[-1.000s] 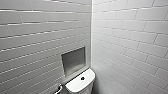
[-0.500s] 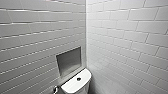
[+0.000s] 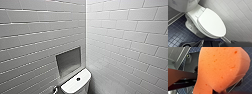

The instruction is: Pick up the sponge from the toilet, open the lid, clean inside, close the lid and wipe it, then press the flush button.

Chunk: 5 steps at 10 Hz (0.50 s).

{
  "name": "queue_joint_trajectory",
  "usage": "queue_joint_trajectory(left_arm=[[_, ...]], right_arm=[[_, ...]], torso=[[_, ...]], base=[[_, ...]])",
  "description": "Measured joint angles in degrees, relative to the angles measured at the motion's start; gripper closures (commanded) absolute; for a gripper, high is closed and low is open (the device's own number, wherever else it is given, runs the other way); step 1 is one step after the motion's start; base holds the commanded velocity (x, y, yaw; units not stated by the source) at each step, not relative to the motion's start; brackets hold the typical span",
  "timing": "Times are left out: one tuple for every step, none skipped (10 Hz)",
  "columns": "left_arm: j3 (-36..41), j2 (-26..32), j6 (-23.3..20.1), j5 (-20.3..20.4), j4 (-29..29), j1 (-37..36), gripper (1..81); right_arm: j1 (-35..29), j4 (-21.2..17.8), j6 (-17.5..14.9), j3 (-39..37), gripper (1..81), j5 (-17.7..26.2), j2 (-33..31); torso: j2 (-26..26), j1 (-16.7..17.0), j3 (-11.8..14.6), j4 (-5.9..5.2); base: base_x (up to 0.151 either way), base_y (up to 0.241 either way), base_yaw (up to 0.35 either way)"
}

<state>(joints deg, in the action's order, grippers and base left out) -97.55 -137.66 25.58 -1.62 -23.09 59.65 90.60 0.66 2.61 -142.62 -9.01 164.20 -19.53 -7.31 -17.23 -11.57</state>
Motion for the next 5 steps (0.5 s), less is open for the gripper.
queue_joint_trajectory(left_arm=[[3.1,1.3,0.0,-0.3,1.1,-3.0,1.0],[6.0,2.5,0.0,-0.7,2.4,-6.1,1.0],[8.6,3.9,0.0,-1.4,3.8,-9.0,1.0],[11.0,4.7,0.0,-2.2,5.3,-12.1,1.0],[12.6,4.7,0.0,-3.1,6.9,-15.3,1.0]], right_arm=[[-0.1,0.0,0.0,0.0,81.1,0.0,0.0],[-0.3,0.0,0.0,0.0,81.1,0.0,0.0],[-0.5,0.0,0.0,0.0,81.1,0.0,0.1],[-0.8,0.0,0.0,0.0,81.1,0.0,0.1],[-0.8,0.0,0.0,0.0,81.1,-0.1,0.1]], torso=[[0.0,0.0,-0.5,0.0],[0.0,0.0,-1.6,0.0],[0.0,0.0,-2.8,0.0],[0.0,0.0,-3.9,0.0],[0.0,0.0,-4.2,0.0]], base=[[0.0,0.0,0.0],[0.0,0.0,0.0],[0.0,0.0,0.0],[0.0,0.0,0.0],[0.0,0.0,0.0]])
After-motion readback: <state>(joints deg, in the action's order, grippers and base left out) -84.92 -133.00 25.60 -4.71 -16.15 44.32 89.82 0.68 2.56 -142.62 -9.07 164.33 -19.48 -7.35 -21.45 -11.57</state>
